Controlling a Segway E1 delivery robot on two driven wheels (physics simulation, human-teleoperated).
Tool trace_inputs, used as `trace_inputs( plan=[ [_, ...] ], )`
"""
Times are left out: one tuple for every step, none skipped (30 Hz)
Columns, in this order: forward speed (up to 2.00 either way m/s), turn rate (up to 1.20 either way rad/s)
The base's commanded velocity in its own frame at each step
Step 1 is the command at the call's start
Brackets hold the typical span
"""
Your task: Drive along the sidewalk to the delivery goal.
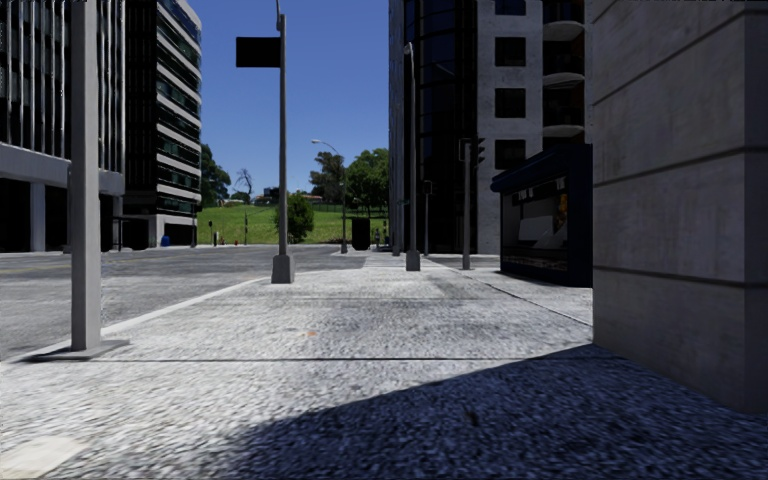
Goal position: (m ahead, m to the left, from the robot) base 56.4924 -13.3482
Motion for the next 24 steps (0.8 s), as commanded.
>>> trace_inputs(
  plan=[
    [2.00,0.00],
    [2.00,0.00],
    [2.00,0.00],
    [2.00,0.00],
    [2.00,0.00],
    [2.00,0.00],
    [2.00,0.00],
    [2.00,0.00],
    [2.00,0.00],
    [2.00,0.00],
    [2.00,0.00],
    [2.00,0.00],
    [2.00,0.00],
    [2.00,0.00],
    [2.00,0.00],
    [2.00,0.00],
    [2.00,0.00],
    [2.00,0.00],
    [2.00,0.00],
    [2.00,0.00],
    [2.00,0.00],
    [2.00,0.00],
    [2.00,0.00],
    [2.00,0.00]
  ],
)
